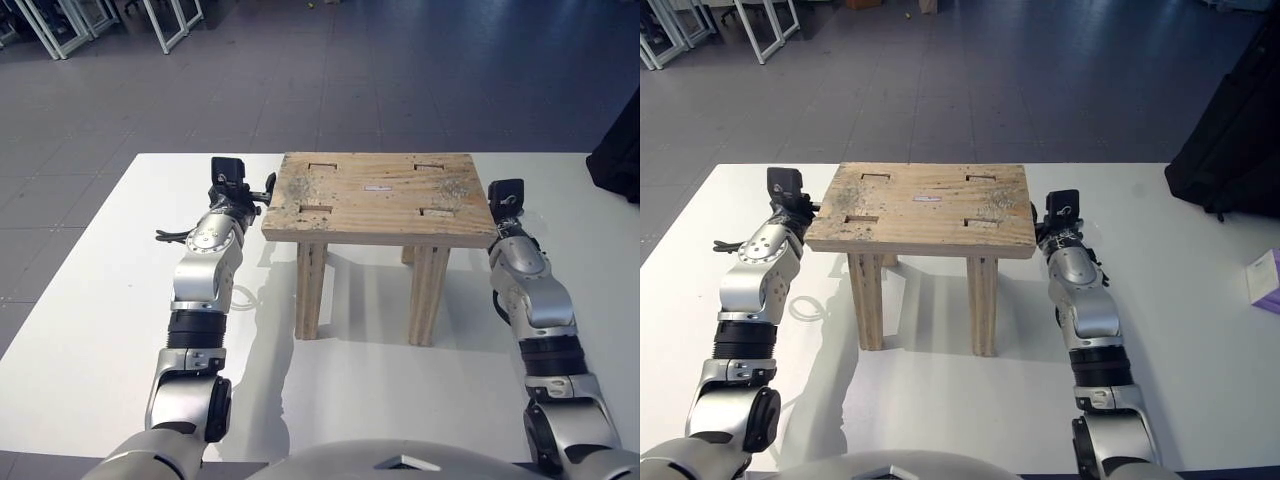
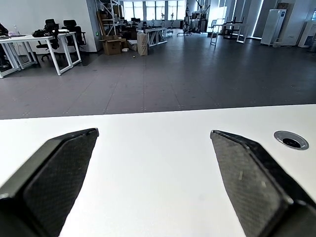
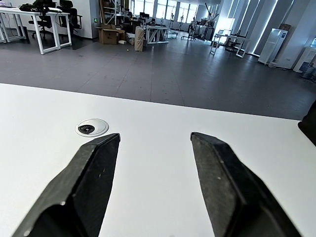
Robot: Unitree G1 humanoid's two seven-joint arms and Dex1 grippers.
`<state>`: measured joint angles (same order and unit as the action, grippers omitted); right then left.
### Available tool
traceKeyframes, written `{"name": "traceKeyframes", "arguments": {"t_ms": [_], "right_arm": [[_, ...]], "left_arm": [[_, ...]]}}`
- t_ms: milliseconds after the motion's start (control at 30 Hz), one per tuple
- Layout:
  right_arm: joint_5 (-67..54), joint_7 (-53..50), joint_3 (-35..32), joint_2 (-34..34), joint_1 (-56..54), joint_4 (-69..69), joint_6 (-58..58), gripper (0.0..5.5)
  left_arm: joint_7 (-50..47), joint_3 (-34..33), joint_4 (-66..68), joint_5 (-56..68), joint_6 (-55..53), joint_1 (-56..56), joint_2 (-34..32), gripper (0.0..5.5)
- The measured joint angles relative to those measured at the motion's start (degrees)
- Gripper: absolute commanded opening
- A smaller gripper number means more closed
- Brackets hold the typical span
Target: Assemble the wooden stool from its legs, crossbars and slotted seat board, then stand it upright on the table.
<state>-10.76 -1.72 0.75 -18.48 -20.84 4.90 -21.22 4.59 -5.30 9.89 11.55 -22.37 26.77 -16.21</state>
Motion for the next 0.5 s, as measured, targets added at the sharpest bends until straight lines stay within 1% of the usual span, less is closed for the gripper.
{"name": "traceKeyframes", "arguments": {"t_ms": [200,367,500], "right_arm": [[1.68,0.89,-1.9,0.62,-0.32,0.17,0.46,2.63],[2.32,1.29,-2.25,2.04,-0.34,0.16,0.46,2.63],[3.04,1.22,-4.14,2.14,-1.09,0.32,0.46,2.63]], "left_arm": [[0.14,-1.28,-0.02,-0.02,0.3,0.03,0.37,4.19],[0.23,-2.03,-0.1,0.01,0.3,0.03,0.77,4.19],[0.34,-2.08,-0.07,-0.21,0.3,0.1,1.52,4.19]]}}
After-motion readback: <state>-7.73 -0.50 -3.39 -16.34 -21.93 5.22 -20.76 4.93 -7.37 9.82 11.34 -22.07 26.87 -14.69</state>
